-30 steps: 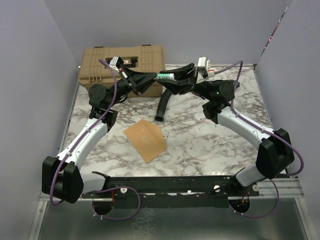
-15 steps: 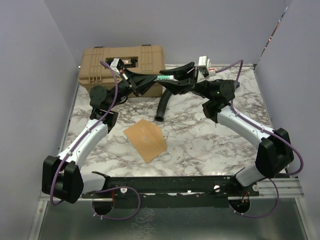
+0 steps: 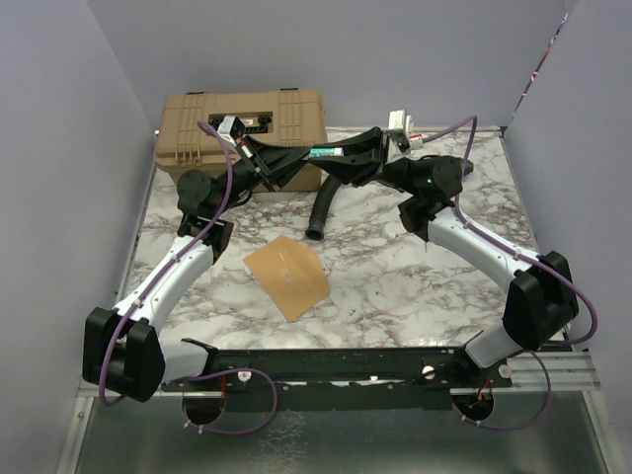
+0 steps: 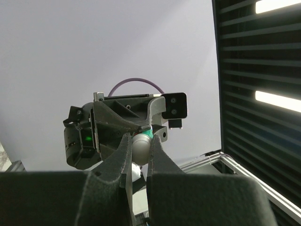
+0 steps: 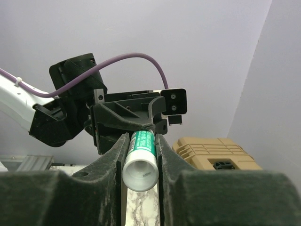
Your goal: Place the letter into the envelope and seal it
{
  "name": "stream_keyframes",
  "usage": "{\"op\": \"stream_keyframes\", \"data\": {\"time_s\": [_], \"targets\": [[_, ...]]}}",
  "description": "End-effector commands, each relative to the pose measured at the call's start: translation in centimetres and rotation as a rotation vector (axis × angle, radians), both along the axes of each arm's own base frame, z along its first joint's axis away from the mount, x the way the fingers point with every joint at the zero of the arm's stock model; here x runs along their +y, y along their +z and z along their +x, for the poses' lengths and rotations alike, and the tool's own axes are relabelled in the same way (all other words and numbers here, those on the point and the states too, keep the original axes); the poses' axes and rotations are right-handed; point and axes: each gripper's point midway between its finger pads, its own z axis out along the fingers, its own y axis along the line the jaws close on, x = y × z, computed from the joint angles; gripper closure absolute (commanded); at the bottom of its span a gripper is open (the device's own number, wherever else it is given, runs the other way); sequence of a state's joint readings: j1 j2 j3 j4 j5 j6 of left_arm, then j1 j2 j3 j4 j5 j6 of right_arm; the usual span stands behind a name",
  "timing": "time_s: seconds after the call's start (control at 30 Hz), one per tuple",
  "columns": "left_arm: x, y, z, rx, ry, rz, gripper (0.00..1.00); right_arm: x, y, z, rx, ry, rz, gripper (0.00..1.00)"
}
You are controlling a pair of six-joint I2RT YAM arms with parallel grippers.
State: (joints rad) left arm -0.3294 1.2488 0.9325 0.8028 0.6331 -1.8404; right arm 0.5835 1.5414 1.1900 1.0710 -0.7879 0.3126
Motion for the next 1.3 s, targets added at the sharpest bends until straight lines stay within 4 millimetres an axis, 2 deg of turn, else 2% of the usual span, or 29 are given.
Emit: {"op": "stream_keyframes", "data": {"time_s": [0.0, 0.1, 0.13, 0.17, 0.2, 0.27, 0.33, 0.4, 0.47, 0.53, 0.6, 0.7, 0.77, 0.83, 0.93, 1.0, 1.13, 1.27], "targets": [[0.2, 0.2, -0.7, -0.026, 0.008, -0.009, 1.0, 0.3, 0.8, -0.5, -0.028, 0.026, -0.001, 0.87], [0.3, -0.1, -0.6, -0.021, 0.014, -0.009, 1.0, 0.3, 0.9, -0.5, -0.025, 0.027, -0.005, 0.99], [0.3, -0.2, -0.6, -0.021, 0.014, -0.007, 0.97, 0.3, 0.9, -0.4, -0.021, 0.024, -0.005, 0.99], [0.2, -0.3, -0.6, -0.022, 0.015, -0.002, 0.91, 0.2, 1.0, -0.4, -0.018, 0.019, -0.003, 0.99], [0.2, -0.4, -0.5, -0.023, 0.017, 0.004, 0.8, 0.2, 1.1, -0.3, -0.014, 0.012, 0.003, 0.99], [0.1, -0.7, -0.5, -0.031, 0.023, 0.022, 0.48, -0.1, 1.2, -0.1, 0.003, -0.011, 0.018, 0.99], [0.1, -1.1, -0.4, -0.04, 0.032, 0.04, 0.24, -0.5, 1.3, 0.4, 0.028, -0.047, 0.041, 1.0], [0.2, -1.7, -0.5, -0.057, 0.049, 0.065, 0.14, -0.9, 1.2, 1.1, 0.065, -0.093, 0.063, 0.99], [0.6, -2.7, -0.3, -0.072, 0.077, 0.104, 0.11, -1.2, 0.9, 2.2, 0.12, -0.145, 0.067, 0.99], [1.1, -4.6, 0.1, -0.061, 0.112, 0.178, 0.1, -1.6, 0.0, 3.4, 0.206, -0.204, 0.046, 0.99], [1.9, -6.8, 0.4, -0.057, 0.156, 0.27, 0.1, -2.1, -2.4, 4.5, 0.3, -0.274, -0.01, 0.99], [3.2, -11.3, 0.7, -0.049, 0.231, 0.484, 0.1, -3.2, -7.3, 6.1, 0.473, -0.394, -0.11, 0.99], [4.5, -14.9, 0.8, -0.02, 0.281, 0.677, 0.11, -3.7, -11.4, 6.7, 0.592, -0.456, -0.22, 0.99], [6.1, -18.7, 0.6, 0.01, 0.313, 0.851, 0.17, -3.7, -14.7, 6.1, 0.622, -0.446, -0.335, 0.99], [9.4, -24.2, 0.7, 0.133, 0.401, 1.069, 0.32, -3.2, -18.2, 4.7, 0.684, -0.402, -0.423, 0.99], [11.2, -27.1, 0.7, 0.212, 0.455, 1.15, 0.38, -2.5, -20.5, 3.9, 0.721, -0.398, -0.487, 0.99], [13.0, -30.4, 0.7, 0.307, 0.521, 1.211, 0.52, -0.1, -24.9, 2.3, 0.75, -0.42, -0.613, 0.99], [13.5, -33.6, 0.8, 0.366, 0.521, 1.253, 0.71, 2.0, -28.9, 1.1, 0.79, -0.488, -0.72, 0.99]]}}
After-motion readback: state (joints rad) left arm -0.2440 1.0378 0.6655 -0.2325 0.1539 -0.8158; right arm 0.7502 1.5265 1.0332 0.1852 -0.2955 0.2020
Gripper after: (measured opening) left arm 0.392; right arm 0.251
